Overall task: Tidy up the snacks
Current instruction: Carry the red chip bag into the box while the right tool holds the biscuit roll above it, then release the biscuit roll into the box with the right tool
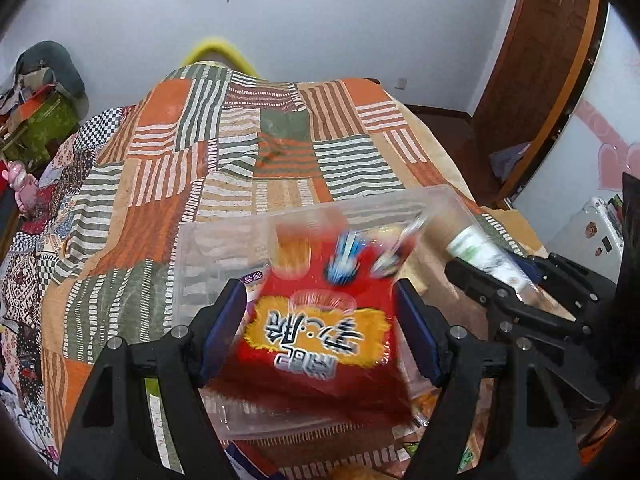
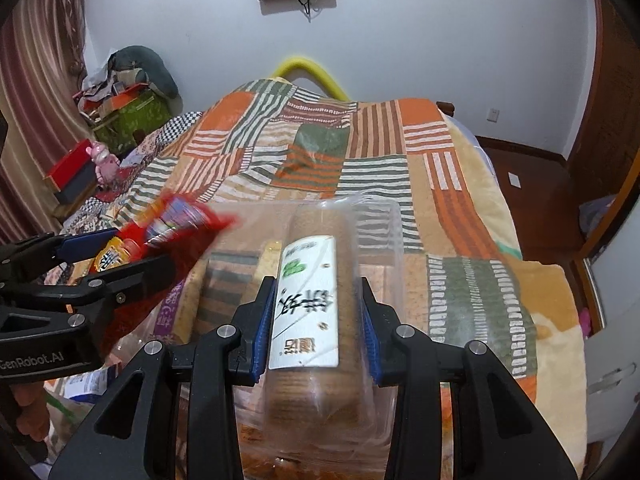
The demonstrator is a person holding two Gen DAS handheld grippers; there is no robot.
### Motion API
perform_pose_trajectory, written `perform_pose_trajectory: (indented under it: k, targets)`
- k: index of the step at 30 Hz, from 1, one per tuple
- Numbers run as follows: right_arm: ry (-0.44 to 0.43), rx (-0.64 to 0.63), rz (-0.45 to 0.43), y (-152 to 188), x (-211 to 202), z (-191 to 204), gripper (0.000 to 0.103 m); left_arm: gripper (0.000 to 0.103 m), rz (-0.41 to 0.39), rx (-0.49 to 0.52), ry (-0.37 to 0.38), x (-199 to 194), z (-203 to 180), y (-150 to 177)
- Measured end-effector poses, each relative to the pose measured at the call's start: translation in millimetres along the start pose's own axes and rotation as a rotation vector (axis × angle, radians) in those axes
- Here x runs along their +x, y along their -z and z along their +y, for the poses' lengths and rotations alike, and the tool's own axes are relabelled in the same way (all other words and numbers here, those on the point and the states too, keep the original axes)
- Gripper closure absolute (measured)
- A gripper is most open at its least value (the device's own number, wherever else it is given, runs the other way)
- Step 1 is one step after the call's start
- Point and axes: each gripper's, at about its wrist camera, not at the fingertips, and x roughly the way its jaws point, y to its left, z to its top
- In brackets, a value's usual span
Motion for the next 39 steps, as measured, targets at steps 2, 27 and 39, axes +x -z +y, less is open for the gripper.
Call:
perform_pose_trajectory:
  k: [2, 27, 39]
  targets:
    - [0.010, -0.010, -0.017, -1.2, -4.1, 1.0, 0.069, 0.028, -0.005, 0.010, 0.001, -2.0, -0.7, 0.5]
    - [-0.042, -0.071, -0.162, 17.3, -104.4, 25.0, 0.067, 0.023, -0.160, 0.059, -0.042, -136.1, 24.6, 58.1]
    - [-0.053, -0.068, -0.122, 49.1, -111.6, 31.1, 0.065, 0.020, -0.098, 0.017, -0.064, -147.7, 57.0, 114.3]
